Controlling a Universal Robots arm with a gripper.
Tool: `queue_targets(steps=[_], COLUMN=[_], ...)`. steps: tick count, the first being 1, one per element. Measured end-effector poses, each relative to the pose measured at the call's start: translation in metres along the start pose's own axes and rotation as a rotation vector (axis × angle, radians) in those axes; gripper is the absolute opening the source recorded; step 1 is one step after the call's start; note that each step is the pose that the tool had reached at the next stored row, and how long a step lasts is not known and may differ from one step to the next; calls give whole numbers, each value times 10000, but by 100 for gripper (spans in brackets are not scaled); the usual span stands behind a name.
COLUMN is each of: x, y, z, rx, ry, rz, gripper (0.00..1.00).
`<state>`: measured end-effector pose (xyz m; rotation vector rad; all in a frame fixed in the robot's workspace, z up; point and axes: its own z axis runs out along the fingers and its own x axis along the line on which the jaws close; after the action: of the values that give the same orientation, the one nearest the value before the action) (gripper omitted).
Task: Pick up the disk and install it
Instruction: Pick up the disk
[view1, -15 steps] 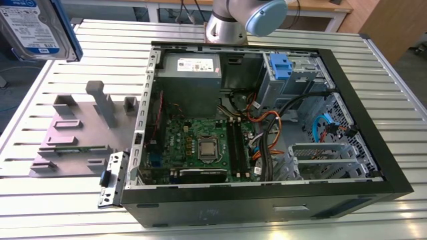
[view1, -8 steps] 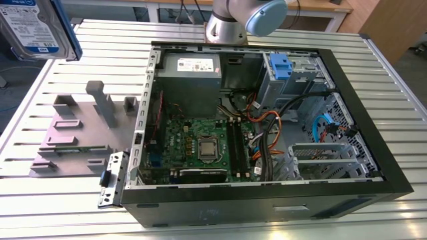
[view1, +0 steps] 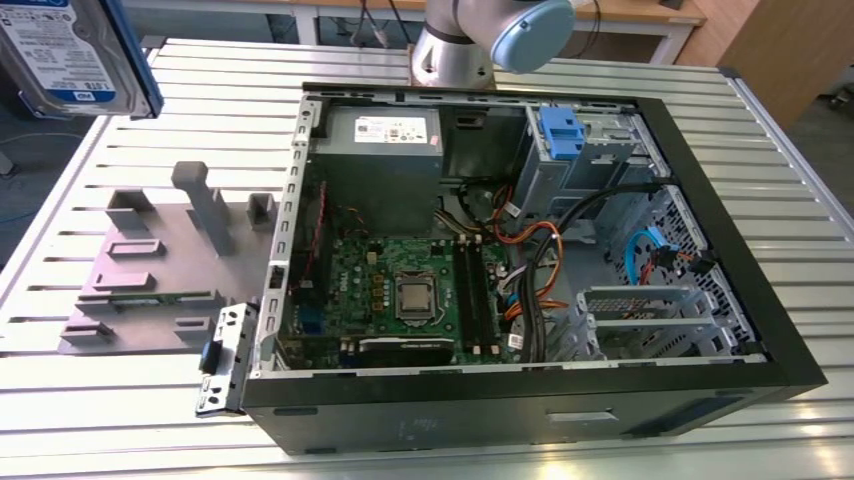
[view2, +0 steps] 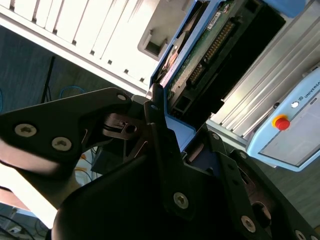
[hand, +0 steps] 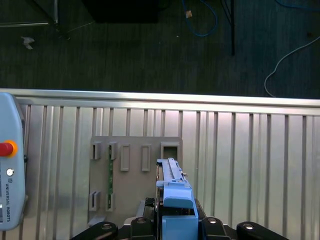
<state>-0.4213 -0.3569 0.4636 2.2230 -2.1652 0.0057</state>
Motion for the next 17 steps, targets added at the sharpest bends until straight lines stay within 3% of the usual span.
queue_targets(steps=[3,13,15,17], x=[0,4,6,8], y=[0,3,3,3], z=[-16,-100,-113,-122], rx=[0,6,8,11], ry=[-11,-208,-268,-378], rz=[-1,-6,-8,-10], gripper=[37,37,37,37])
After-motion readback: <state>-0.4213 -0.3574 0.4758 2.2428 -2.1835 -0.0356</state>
